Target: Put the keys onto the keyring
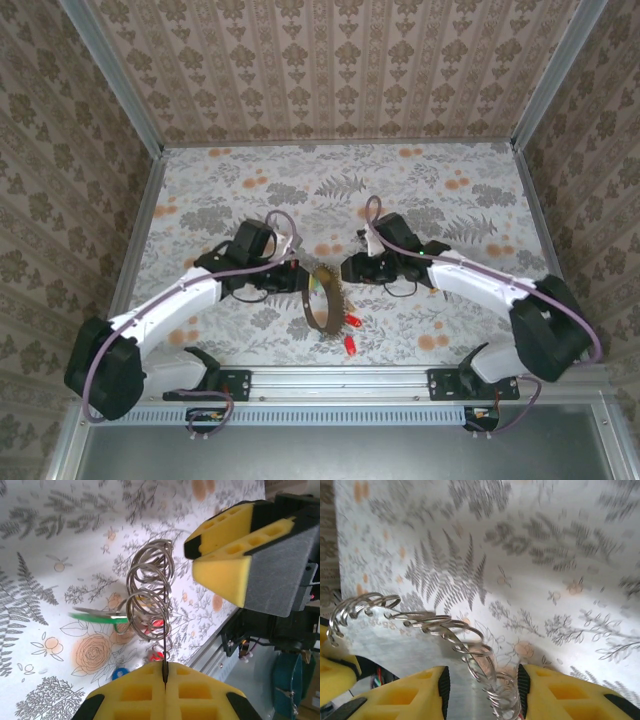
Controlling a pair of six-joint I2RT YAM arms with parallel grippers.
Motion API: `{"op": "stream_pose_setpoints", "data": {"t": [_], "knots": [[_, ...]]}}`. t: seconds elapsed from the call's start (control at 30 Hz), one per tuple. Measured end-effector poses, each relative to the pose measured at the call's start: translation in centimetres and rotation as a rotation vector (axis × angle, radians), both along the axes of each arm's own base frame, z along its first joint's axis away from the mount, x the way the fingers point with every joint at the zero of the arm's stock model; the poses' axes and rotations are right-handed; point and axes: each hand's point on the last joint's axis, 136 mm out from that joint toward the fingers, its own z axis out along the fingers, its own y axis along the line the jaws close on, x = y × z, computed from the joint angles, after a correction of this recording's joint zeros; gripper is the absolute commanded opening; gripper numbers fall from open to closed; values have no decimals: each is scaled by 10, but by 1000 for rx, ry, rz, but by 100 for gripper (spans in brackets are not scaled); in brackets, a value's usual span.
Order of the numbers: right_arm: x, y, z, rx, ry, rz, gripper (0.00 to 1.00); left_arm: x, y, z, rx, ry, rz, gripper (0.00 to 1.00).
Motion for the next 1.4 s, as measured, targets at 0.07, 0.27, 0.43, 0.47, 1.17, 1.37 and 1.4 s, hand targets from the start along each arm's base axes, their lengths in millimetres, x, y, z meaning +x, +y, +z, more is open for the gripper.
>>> {"op": "stream_pose_setpoints", "data": {"t": [0.07,0.27,0.43,0.47,1.17,1.37,1.4], "knots": [[3,-5,24,9,-127,14,49,6,2,23,8,-56,-3,0],[9,-19,84,-19,-546,110,52,14,5,81,39,-272,-118,0],[0,-28,117,-125,-871,275,56,6,13,95,108,-424,-290,0],[-4,-29,123,-149,-937,320,56,5,14,96,118,-465,-333,0],[-70,-13,132,-57,-1179,783,55,-20,22,130,-65,-1183,-841,0],[-77,-8,112,22,-1110,768,46,-26,18,142,-149,-1211,-847,0],[-77,-7,109,26,-1109,761,43,-27,17,144,-161,-1215,-848,0]]}}
